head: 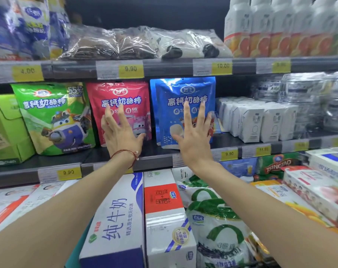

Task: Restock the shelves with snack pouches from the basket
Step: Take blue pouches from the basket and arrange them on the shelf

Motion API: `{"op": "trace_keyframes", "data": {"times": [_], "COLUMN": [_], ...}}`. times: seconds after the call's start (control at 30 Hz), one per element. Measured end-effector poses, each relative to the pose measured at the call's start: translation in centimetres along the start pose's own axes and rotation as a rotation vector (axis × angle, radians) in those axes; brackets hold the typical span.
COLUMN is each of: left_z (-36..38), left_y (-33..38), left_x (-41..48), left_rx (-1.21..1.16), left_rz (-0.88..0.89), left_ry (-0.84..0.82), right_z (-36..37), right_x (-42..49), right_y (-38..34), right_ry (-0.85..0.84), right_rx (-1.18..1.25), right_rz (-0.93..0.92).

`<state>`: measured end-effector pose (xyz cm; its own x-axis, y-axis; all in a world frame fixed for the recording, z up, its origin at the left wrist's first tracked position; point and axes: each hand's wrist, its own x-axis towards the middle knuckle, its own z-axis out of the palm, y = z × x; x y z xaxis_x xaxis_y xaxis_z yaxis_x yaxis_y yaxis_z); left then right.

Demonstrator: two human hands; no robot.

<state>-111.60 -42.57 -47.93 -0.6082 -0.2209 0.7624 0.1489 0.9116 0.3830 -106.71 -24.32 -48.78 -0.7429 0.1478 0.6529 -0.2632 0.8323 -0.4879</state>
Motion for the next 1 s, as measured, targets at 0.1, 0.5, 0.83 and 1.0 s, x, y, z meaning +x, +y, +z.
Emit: {"op": "trace_keyframes", "data": {"times": [0.1, 0.5, 0.83, 1.0], "left_z": [0.2, 0.5, 0.7, 0.7], "left_y": [-0.4, -1.4, -1.5, -1.4], "left_x": [0.2, 0.7, 0.5, 0.4], "left_rx": [-0.012, -0.075, -0.100, -0.100], "left_rz": [-0.010, -0.056, -0.051, -0.052], "left_ry": [0.008, -0.021, 0.008, 0.017], "right_z": [0.2, 2.6, 5.0, 6.0], "right_x": [0.5, 2.6, 5.8, 6.8], "right_y": [0.1, -0.7, -1.0, -0.7], "right_ry": [-0.049, -0.040, -0.072, -0.087], "right_rx": [0.017, -0.113, -0.243, -0.263], "right_rz": [0.006, 0.104, 0.194, 0.198]}}
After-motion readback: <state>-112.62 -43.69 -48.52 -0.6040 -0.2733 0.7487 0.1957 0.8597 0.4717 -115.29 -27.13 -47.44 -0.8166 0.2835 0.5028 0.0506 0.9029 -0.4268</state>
